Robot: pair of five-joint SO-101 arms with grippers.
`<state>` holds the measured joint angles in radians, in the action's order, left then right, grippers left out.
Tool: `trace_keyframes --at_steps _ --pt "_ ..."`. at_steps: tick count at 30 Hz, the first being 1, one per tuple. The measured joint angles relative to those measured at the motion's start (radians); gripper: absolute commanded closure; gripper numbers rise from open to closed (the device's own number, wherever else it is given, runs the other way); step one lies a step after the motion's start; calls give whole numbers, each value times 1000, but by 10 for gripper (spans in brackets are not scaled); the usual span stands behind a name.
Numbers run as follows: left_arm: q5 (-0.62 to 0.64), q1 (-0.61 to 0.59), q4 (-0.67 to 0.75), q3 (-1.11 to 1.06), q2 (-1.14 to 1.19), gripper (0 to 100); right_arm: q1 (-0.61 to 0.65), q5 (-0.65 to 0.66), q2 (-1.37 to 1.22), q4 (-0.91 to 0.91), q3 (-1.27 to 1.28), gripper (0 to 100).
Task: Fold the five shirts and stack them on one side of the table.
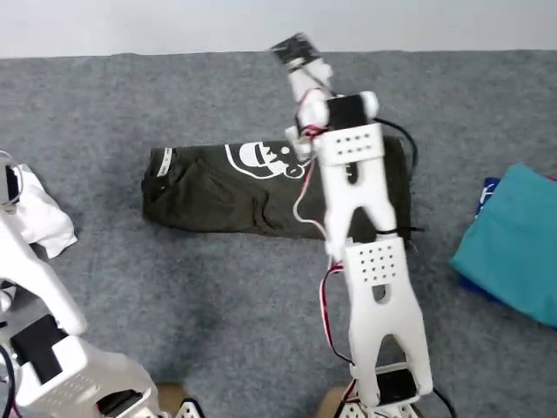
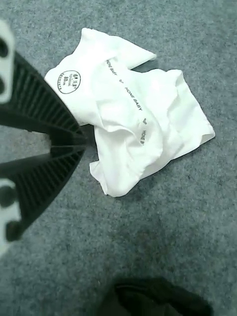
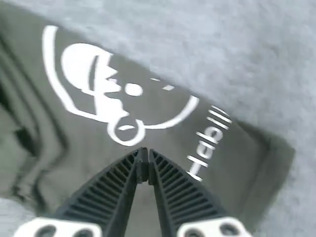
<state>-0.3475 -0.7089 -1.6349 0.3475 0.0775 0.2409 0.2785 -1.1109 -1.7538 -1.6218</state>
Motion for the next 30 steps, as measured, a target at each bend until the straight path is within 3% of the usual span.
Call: trace_keyframes --at_steps 14,23,30 --pt "-29 0 -81 0 0 982 -180 -264 186 0 456 739" --pt "-29 0 -86 0 0 982 -267 -287 181 18 526 704" --pt "-29 0 -91 0 0 982 -265 -292 58 80 526 706"
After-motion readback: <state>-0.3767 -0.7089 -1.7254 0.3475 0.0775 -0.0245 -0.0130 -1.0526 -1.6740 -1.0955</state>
